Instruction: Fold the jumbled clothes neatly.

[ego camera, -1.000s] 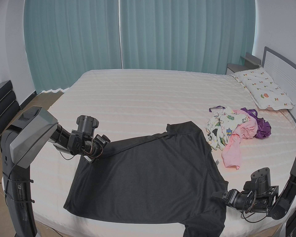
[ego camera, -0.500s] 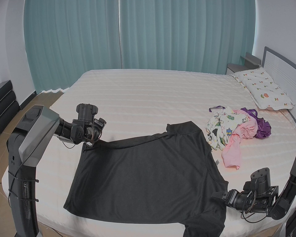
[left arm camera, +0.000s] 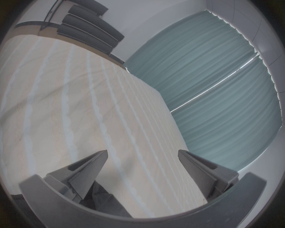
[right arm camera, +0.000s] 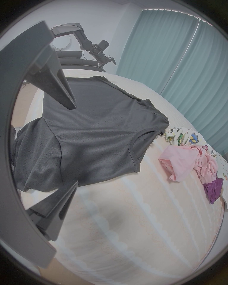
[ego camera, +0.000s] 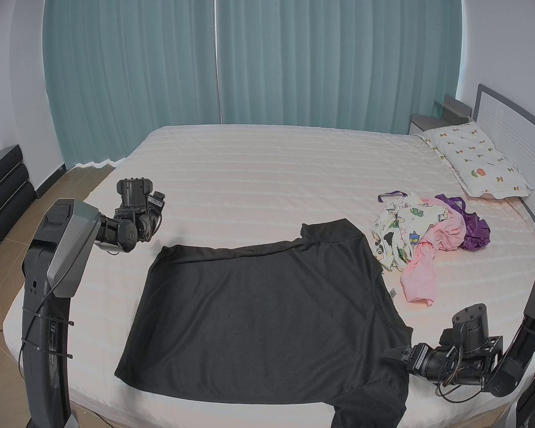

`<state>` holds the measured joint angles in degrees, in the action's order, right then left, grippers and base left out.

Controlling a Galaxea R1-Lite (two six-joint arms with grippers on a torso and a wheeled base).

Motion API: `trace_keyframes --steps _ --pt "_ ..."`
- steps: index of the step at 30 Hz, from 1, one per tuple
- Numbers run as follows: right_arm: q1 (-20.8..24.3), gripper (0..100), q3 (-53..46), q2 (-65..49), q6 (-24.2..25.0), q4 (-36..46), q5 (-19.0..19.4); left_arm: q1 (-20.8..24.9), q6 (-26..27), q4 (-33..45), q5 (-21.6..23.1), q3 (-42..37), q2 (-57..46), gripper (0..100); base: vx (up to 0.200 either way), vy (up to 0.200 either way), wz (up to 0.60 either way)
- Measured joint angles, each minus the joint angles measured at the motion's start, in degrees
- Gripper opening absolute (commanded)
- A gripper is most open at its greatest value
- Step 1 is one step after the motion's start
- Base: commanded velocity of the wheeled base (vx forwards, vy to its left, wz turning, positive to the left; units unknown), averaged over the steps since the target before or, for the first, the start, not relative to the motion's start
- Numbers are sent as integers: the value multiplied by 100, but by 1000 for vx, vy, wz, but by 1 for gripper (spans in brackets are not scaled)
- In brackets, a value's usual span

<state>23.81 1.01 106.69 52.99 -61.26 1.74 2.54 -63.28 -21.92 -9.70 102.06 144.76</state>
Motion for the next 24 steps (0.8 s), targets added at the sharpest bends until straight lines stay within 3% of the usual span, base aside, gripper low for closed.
trace_keyframes --steps 5,9,18,24 --pt "6 100 0 2 5 9 -2 -39 33 154 533 -236 -63 100 0 0 0" --pt "6 100 0 2 10 9 0 -34 452 222 847 -433 -160 100 0 0 0" --pt "99 100 0 2 2 4 -7 104 1938 246 908 -824 -232 100 0 0 0" --pt "124 100 0 2 -1 2 -9 316 2442 251 702 -939 -140 100 0 0 0"
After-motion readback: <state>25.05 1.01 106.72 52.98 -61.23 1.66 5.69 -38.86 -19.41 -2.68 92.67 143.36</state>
